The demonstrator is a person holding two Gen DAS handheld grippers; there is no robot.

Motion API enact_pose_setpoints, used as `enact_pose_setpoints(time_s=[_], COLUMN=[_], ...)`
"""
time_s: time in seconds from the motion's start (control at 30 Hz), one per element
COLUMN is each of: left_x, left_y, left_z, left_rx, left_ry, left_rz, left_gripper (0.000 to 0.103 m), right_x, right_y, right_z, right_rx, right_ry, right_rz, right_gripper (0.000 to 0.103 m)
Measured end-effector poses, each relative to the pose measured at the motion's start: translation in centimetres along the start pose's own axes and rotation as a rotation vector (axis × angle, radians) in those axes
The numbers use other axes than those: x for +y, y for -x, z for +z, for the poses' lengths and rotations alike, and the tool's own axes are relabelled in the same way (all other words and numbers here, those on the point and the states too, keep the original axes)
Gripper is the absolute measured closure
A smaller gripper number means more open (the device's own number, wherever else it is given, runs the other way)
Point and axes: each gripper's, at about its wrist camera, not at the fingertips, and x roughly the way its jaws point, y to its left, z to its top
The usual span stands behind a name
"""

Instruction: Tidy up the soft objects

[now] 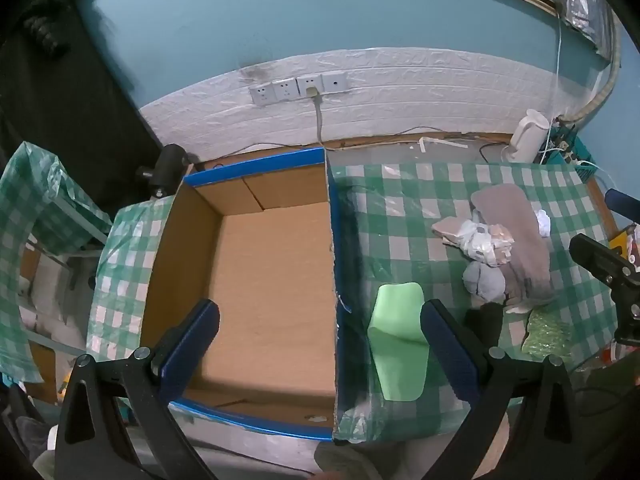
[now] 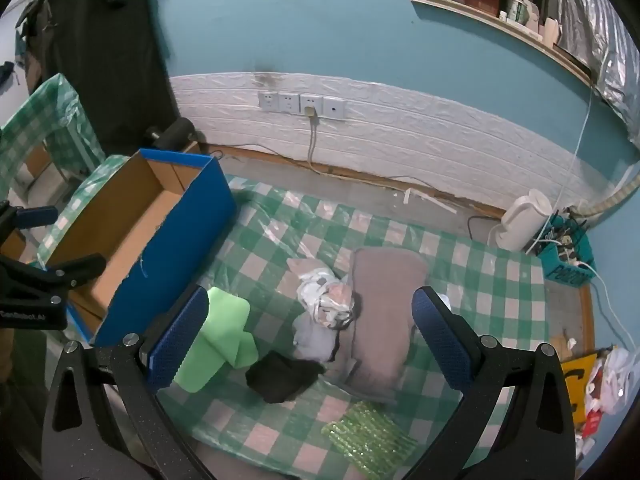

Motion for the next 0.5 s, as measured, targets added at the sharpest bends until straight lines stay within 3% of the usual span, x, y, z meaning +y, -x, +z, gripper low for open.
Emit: enact_pose_setpoints(time_s=[0.23,0.3,0.5], left_x=[-0.4,-0.72,-0.28], left_y=[0.26,0.1,0.33], left_z=[0.12,0.07,-0.08], left_rx=[-0.015,-0.01,-0.029], left_ry=[-0.023,-0.016,-0.003], left_rz=[0.03,-0.001,-0.003], left_gripper=[0.002,0.002,0.002], right_x=[-0.44,-0.36,-0.49], right_y=[0.07,0.1,0.1], right_z=[-0.05,-0.19,-0.23], right_rx=[-0.005,-0.009,-0.009], right_ry=[-0.007,0.001,0.0], right_rz=[0.001,-0.002,0.0], right_gripper=[0.002,0.002,0.002])
